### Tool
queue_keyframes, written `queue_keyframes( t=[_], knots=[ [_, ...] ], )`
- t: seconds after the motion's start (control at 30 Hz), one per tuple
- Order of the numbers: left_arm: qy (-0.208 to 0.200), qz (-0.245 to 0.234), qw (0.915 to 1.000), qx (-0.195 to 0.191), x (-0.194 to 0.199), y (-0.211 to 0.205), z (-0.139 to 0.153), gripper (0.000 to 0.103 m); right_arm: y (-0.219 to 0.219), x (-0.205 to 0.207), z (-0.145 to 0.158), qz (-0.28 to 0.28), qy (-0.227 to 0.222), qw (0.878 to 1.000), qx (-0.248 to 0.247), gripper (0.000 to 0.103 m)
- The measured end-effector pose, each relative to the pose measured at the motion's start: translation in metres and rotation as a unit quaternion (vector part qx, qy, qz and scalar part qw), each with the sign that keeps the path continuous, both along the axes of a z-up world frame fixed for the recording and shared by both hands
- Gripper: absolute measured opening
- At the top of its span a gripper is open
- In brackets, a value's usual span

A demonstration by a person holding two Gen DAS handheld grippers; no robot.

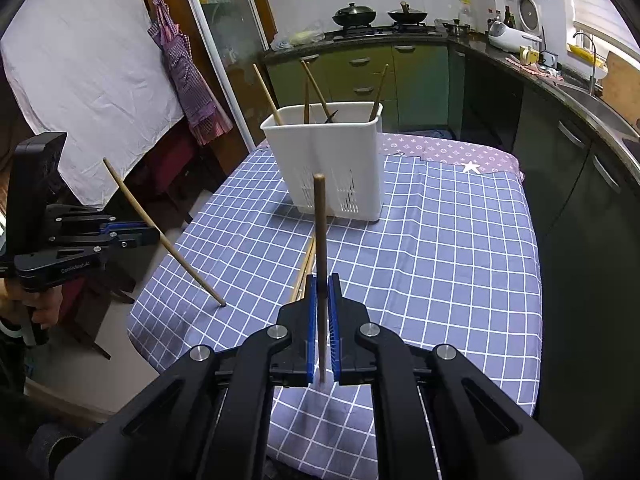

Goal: Organize utensils
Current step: 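Lower the chopstick into the caddy and open the left tool while the right tool carries its chopstick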

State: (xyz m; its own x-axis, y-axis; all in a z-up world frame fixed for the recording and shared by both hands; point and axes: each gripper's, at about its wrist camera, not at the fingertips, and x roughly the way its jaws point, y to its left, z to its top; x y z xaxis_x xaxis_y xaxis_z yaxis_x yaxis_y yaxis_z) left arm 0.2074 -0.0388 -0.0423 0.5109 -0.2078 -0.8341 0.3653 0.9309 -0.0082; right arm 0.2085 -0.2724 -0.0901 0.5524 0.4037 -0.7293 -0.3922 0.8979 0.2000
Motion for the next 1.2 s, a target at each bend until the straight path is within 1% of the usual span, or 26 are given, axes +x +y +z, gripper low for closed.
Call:
queue_keyframes(
  t=[0.2,0.4,0.57,0.7,0.83,0.9,1.0,1.1,1.2],
  knots=[
    [-0.013,-0.003,0.9999,-0.001,0.002,-0.004,0.012,0.007,0.001,-0.001,0.006,0.004,-0.007,1.000,0.004,0.007],
    [-0.036,-0.008,0.9993,-0.008,0.011,-0.010,0.041,0.007,0.003,0.002,0.006,0.009,-0.004,1.000,0.003,0.007],
    [-0.074,-0.008,0.9971,-0.018,0.030,-0.015,0.086,0.007,0.001,0.003,0.002,0.012,0.000,1.000,0.005,0.007],
    [-0.109,0.005,0.9934,-0.035,0.058,-0.019,0.126,0.007,-0.002,0.004,0.000,0.011,0.001,1.000,0.010,0.007],
    [-0.137,0.018,0.9893,-0.045,0.085,-0.026,0.145,0.007,-0.004,0.003,0.000,0.010,0.001,1.000,0.010,0.007],
    [-0.144,0.026,0.9881,-0.047,0.099,-0.030,0.145,0.007,-0.005,0.003,0.000,0.011,0.001,1.000,0.011,0.007],
    [-0.144,0.034,0.9878,-0.049,0.121,-0.037,0.135,0.007,-0.008,0.002,0.004,0.007,-0.006,1.000,0.010,0.007],
    [-0.133,0.038,0.9894,-0.045,0.139,-0.042,0.119,0.007,-0.011,0.001,0.013,0.004,-0.015,1.000,0.012,0.007],
    [-0.112,0.041,0.9922,-0.035,0.155,-0.045,0.097,0.007,-0.013,0.002,0.025,0.002,-0.028,1.000,0.009,0.007]
  ],
)
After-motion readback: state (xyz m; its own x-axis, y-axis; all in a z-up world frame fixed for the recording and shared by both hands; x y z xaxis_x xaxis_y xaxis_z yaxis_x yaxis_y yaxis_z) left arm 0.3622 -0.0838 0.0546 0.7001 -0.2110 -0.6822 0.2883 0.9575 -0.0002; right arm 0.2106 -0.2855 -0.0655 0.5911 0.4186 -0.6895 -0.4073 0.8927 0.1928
